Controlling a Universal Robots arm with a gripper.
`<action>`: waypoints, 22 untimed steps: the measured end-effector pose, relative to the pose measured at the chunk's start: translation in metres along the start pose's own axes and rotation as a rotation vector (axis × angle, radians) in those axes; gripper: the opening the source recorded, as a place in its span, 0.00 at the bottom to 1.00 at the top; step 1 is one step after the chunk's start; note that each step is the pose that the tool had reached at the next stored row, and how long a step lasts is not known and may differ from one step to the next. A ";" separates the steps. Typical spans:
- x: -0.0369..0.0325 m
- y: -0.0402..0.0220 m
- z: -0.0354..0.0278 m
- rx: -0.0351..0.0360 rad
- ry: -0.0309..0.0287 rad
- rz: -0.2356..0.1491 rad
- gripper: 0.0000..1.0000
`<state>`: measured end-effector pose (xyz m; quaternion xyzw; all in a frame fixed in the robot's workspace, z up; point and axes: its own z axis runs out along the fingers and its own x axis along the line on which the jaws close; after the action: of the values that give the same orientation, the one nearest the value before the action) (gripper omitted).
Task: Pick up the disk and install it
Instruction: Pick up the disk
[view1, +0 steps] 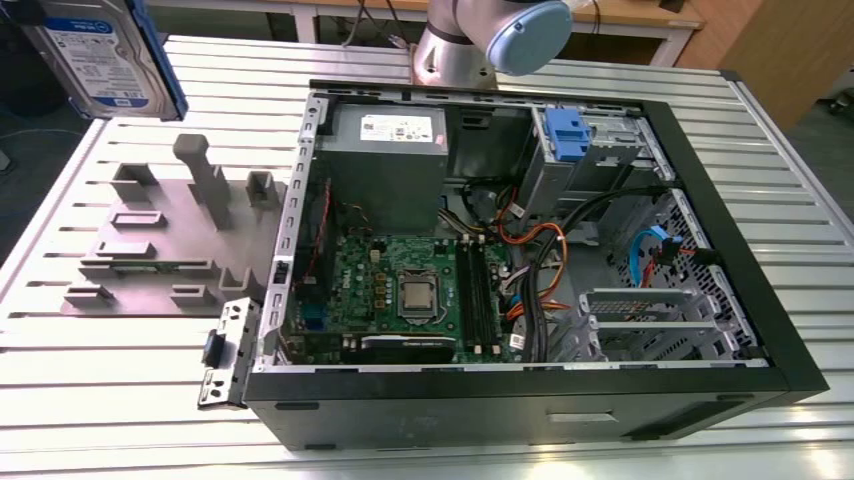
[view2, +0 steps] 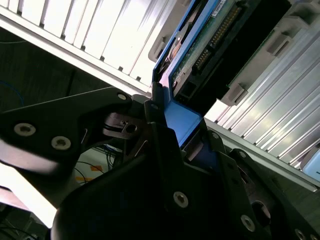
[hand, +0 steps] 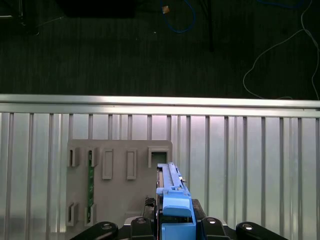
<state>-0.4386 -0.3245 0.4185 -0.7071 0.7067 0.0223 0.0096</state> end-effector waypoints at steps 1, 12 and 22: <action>0.0000 0.0000 -0.0002 0.0001 0.0000 0.000 0.36; -0.0002 0.0001 -0.0038 -0.0001 0.0001 0.000 0.36; -0.0004 0.0002 -0.0080 0.0000 0.0002 0.000 0.36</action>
<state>-0.4387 -0.3245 0.4264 -0.7071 0.7067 0.0222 0.0096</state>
